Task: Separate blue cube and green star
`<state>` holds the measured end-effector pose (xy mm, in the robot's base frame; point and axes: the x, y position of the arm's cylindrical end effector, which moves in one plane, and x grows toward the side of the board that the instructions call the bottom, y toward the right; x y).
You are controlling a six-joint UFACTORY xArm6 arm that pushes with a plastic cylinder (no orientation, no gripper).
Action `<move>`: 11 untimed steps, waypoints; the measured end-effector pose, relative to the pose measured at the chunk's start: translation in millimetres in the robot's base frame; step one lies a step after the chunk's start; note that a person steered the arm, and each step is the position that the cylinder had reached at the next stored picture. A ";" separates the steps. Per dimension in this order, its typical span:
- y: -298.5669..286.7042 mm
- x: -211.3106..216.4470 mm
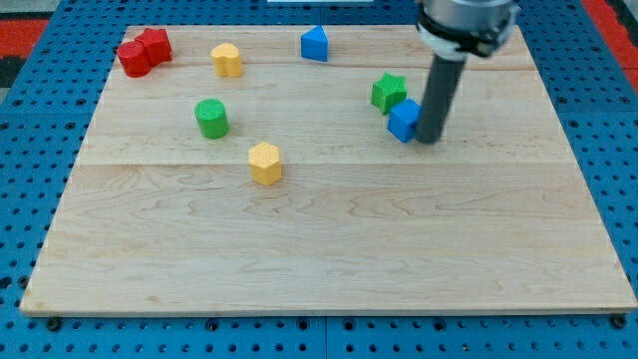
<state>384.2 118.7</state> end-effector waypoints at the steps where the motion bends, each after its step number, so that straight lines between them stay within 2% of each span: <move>1: -1.5 7.4; 2: -35.6 9.4; 4: -7.6 -36.4; 5: -15.2 1.3; 6: -35.7 -36.1; 8: 29.4 -72.9; 9: 41.9 -90.9; 10: 11.9 -33.7; 11: -24.1 -60.4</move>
